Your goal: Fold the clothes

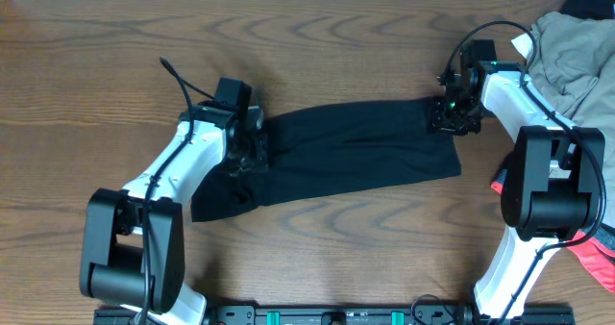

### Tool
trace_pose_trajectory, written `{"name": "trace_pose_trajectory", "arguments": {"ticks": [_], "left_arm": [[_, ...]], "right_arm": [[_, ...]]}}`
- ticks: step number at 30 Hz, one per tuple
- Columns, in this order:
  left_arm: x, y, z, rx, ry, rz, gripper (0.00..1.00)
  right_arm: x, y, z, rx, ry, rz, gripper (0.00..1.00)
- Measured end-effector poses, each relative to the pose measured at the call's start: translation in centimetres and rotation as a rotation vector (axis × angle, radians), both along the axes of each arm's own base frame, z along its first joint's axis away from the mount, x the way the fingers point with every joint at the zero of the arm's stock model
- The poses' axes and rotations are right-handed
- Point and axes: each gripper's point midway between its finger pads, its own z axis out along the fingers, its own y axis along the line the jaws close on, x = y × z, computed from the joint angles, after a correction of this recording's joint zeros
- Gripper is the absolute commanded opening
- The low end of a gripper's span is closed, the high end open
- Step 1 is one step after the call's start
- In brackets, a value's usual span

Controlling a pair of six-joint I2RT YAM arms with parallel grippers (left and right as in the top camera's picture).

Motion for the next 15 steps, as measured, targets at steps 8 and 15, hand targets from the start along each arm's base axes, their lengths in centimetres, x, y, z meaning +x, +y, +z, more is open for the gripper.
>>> {"name": "trace_pose_trajectory", "arguments": {"ticks": [8, 15], "left_arm": [[-0.7, 2.9, -2.0, 0.168, 0.035, 0.011, 0.34], [-1.1, 4.4, -2.9, 0.266, 0.057, 0.016, 0.33]], "right_arm": [[-0.2, 0.0, 0.0, 0.0, 0.007, 0.0, 0.22], [-0.4, 0.0, 0.0, 0.0, 0.018, 0.0, 0.22]]}}
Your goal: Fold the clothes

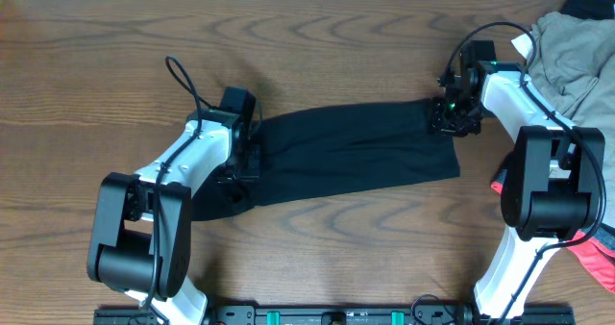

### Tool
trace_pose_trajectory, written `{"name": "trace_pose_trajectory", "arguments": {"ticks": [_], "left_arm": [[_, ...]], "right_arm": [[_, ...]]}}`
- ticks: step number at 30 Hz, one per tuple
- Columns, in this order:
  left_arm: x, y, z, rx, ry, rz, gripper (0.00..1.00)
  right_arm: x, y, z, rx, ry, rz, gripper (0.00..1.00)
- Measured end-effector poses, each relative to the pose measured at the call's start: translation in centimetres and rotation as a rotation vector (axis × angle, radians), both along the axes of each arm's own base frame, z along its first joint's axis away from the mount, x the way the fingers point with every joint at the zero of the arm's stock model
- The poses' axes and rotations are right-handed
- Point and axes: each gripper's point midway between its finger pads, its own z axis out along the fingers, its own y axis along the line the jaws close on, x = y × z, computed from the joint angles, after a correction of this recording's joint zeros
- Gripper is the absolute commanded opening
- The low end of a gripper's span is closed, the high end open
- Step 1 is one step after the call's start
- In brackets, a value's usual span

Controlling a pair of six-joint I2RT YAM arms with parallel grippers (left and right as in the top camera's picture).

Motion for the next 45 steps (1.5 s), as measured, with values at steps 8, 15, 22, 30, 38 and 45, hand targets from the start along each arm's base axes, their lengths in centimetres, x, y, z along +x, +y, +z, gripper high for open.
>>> {"name": "trace_pose_trajectory", "arguments": {"ticks": [8, 15, 22, 30, 38, 45], "left_arm": [[0.0, 1.0, 0.1, 0.063, -0.006, 0.018, 0.4], [0.0, 1.2, 0.1, 0.079, -0.01, 0.02, 0.4], [0.2, 1.5, 0.1, 0.093, -0.018, 0.021, 0.4], [0.3, 1.6, 0.2, 0.1, -0.022, 0.021, 0.4], [0.3, 1.6, 0.2, 0.102, -0.024, 0.021, 0.4], [0.3, 1.6, 0.2, 0.103, -0.024, 0.021, 0.4]], "right_arm": [[-0.2, 0.1, 0.0, 0.01, 0.009, -0.002, 0.22], [-0.7, -0.4, 0.6, 0.124, 0.031, -0.057, 0.25], [-1.7, -5.1, 3.6, 0.233, 0.017, -0.22, 0.27], [-3.8, -5.1, 3.3, 0.281, 0.067, -0.214, 0.72], [-5.2, -4.0, 0.9, 0.323, 0.075, -0.213, 0.74], [-4.5, -2.8, 1.1, 0.401, -0.011, -0.198, 0.74]]}}
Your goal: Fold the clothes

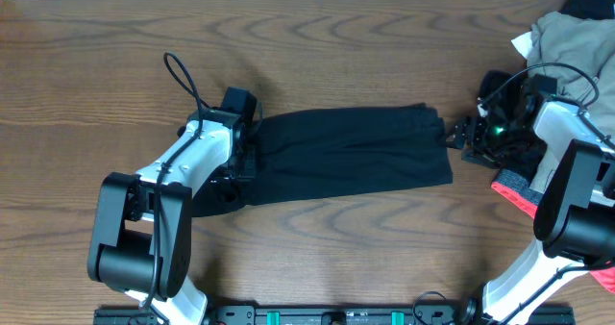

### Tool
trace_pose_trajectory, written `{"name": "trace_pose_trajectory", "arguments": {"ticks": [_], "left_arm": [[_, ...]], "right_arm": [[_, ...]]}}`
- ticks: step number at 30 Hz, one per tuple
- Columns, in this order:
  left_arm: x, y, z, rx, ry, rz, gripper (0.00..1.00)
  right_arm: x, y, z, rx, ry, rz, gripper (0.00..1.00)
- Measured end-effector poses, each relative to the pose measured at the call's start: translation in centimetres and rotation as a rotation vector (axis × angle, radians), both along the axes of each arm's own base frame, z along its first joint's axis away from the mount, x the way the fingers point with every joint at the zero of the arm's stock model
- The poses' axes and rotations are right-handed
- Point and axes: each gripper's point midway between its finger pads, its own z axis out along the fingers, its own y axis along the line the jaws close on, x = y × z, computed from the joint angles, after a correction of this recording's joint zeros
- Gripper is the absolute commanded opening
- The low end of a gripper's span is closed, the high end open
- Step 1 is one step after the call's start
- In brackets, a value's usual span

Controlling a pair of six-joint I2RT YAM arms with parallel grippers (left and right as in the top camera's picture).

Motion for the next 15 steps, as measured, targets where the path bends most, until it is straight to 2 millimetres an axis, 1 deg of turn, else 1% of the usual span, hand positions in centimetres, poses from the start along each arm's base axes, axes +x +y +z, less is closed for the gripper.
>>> {"name": "trace_pose_trajectory", "arguments": {"ticks": [4, 10, 12, 14, 15], "left_arm": [[0.0, 0.0, 0.0, 0.0, 0.0, 0.0, 0.41], [0.0, 0.0, 0.0, 0.0, 0.0, 0.0, 0.4], [0.0, 0.0, 0.0, 0.0, 0.0, 0.0, 0.41], [0.0, 0.0, 0.0, 0.0, 0.0, 0.0, 0.4], [0.0, 0.0, 0.0, 0.0, 0.0, 0.0, 0.4]], "right_arm": [[0.1, 1.1, 0.1, 0.034, -0.027, 0.016, 0.73], [0.5, 2.8, 0.0, 0.053, -0.051, 0.045, 0.67], [0.7, 3.1, 0.0, 0.052, -0.06, 0.049, 0.63], [0.9, 3.5, -0.2, 0.042, -0.059, 0.049, 0.56], [0.9, 3.6, -0.3, 0.035, -0.055, 0.046, 0.51]]}}
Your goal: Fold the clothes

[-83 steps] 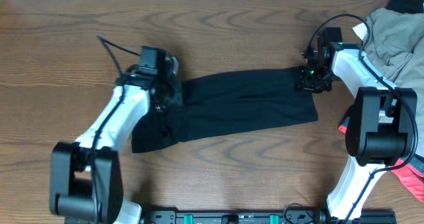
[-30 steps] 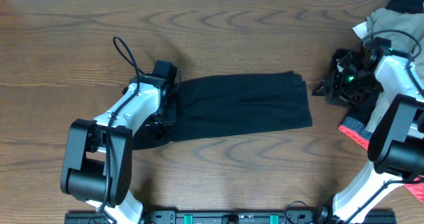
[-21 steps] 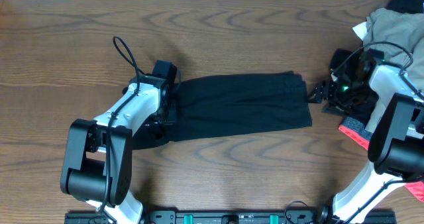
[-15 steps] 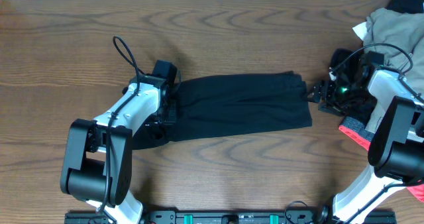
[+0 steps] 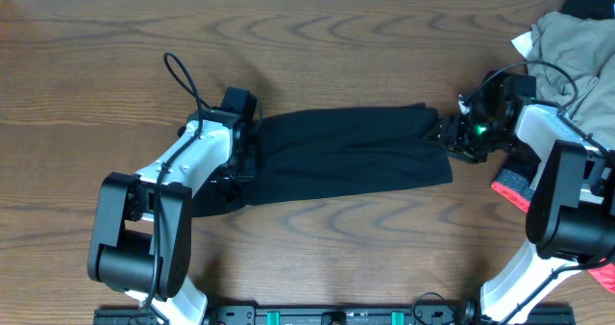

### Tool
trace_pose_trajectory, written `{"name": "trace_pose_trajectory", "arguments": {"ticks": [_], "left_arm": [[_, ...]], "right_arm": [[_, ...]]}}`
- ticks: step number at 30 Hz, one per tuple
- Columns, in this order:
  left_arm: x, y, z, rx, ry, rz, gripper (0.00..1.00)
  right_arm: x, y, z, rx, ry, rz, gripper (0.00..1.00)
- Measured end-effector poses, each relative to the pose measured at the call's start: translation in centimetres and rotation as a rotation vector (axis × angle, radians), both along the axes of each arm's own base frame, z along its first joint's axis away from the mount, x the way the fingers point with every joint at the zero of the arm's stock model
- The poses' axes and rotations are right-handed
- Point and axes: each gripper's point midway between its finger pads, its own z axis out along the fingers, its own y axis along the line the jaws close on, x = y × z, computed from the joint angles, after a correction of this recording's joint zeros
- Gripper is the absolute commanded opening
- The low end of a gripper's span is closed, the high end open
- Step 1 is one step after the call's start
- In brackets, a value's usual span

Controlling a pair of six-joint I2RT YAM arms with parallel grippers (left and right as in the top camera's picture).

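Note:
A long black garment (image 5: 346, 157) lies flat across the middle of the wooden table (image 5: 317, 46), running left to right, with its left end bunched and trailing toward the front. My left gripper (image 5: 242, 160) is pressed down on that left end and looks shut on the cloth; its fingers are dark against the fabric. At the garment's right edge, near the far corner, my right gripper (image 5: 444, 133) has its fingers apart and the tips just reach the cloth.
A pile of other clothes sits at the right edge: a khaki garment (image 5: 567, 46), a dark item behind it, and a red piece (image 5: 514, 190) under the right arm. The left arm's cable (image 5: 183, 80) loops over the table.
My right gripper, which hung a little off the garment's right edge, has moved left and now touches that edge. The left gripper and the garment have not moved.
At first both grippers sat on the garment's ends, the right on the far right corner. The left then shifted slightly toward the front on the left end. Later the right had let go and stood clear to the right; now it is back at the right edge.

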Motion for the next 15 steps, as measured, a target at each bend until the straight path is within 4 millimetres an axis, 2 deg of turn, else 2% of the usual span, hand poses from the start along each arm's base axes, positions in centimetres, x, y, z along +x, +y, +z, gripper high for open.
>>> {"name": "trace_pose_trajectory", "arguments": {"ticks": [4, 11, 14, 15], "left_arm": [[0.0, 0.0, 0.0, 0.0, 0.0, 0.0, 0.4], [0.0, 0.0, 0.0, 0.001, 0.0, 0.0, 0.41], [0.0, 0.0, 0.0, 0.001, 0.0, 0.0, 0.41], [0.0, 0.0, 0.0, 0.001, 0.0, 0.0, 0.48]], "right_arm": [[0.2, -0.2, -0.6, -0.046, 0.021, -0.031, 0.3], [0.8, -0.8, -1.0, -0.087, 0.019, -0.071, 0.16], [0.9, -1.0, -1.1, -0.096, 0.018, -0.084, 0.05], [1.0, -1.0, -1.2, -0.099, 0.015, -0.084, 0.01]]}}
